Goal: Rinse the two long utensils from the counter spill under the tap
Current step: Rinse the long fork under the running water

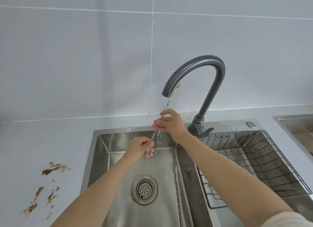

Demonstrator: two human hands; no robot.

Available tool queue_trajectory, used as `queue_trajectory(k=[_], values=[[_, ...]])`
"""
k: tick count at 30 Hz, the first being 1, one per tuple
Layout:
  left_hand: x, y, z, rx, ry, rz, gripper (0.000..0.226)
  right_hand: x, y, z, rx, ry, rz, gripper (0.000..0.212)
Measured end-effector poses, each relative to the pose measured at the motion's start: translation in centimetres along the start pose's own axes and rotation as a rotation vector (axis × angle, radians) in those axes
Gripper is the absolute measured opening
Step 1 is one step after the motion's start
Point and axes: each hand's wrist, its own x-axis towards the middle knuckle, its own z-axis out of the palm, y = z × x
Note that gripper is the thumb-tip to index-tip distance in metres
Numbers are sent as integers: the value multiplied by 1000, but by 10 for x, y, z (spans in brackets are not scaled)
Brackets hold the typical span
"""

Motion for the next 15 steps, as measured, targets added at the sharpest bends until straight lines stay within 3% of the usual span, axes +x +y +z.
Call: queue_trajectory(k=[13, 15], values=[[-10, -2, -6, 24, -30, 30, 31, -4, -7, 7, -13, 125, 37, 19], [-11, -4, -9, 29, -23, 38, 30, -4, -9, 7, 34, 135, 26, 9]])
